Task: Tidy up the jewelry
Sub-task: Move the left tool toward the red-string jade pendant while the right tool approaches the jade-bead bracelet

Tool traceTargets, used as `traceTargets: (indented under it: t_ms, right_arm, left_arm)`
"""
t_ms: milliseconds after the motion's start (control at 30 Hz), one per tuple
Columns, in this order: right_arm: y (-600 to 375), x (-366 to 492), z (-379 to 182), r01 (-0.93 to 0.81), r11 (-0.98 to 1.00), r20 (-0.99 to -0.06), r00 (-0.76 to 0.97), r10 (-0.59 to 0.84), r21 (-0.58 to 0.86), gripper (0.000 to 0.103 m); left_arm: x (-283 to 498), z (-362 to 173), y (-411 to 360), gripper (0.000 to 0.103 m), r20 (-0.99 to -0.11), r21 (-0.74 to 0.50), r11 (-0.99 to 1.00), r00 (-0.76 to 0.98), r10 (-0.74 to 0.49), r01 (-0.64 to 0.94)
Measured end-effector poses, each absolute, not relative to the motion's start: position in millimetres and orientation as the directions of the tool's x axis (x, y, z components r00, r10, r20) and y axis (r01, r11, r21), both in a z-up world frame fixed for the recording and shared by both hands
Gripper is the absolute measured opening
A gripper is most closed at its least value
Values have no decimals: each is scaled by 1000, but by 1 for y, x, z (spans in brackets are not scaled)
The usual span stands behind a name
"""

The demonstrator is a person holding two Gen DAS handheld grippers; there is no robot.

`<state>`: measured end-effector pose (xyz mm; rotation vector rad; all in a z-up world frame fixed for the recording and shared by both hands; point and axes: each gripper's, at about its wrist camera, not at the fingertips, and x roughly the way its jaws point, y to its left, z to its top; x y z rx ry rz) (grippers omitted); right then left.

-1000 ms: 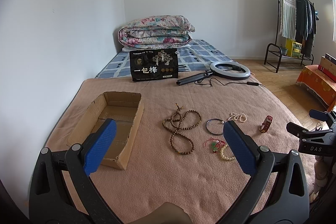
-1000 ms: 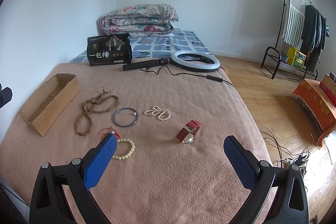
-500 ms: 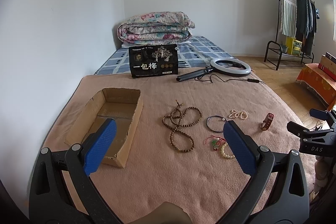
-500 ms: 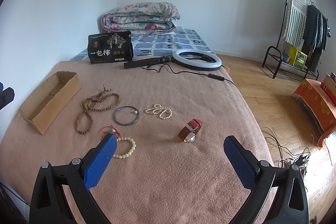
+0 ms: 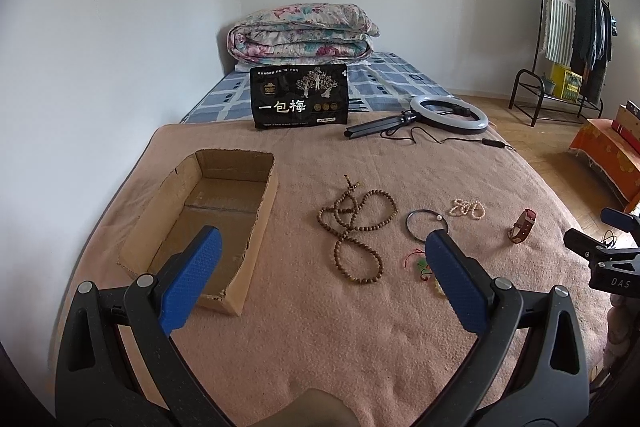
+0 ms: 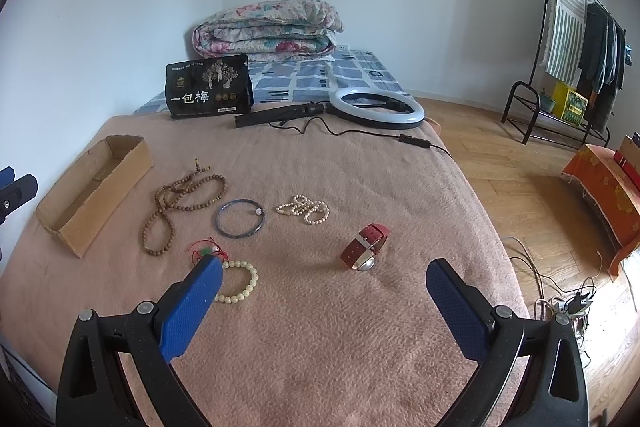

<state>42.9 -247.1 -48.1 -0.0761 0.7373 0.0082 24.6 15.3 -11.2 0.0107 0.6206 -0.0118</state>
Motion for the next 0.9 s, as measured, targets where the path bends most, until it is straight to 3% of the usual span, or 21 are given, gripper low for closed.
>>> traceTargets:
  t_ms: [167,400,600,900]
  right_arm:
    - [-247,47,-54,-54,997,-672,740,2,-57,103]
    - [-235,60,-64,-127,991,-706,706,59,-45,102]
    - [-227,75,-79,-178,984,-762,637,114,-1,92]
    - [-228,99,-114,-182,973,-837,503,213,138,73]
  left_arm:
    - [37,-18,21,96,-600,8,1000,800,-5,12]
    - [53,-35,26,78,-655,-29,999,754,-41,29]
    - [62,-53,15,65,-700,-43,995,707,-94,89]
    - [79,-77,-3,53,-755,-106,981,629,-187,164]
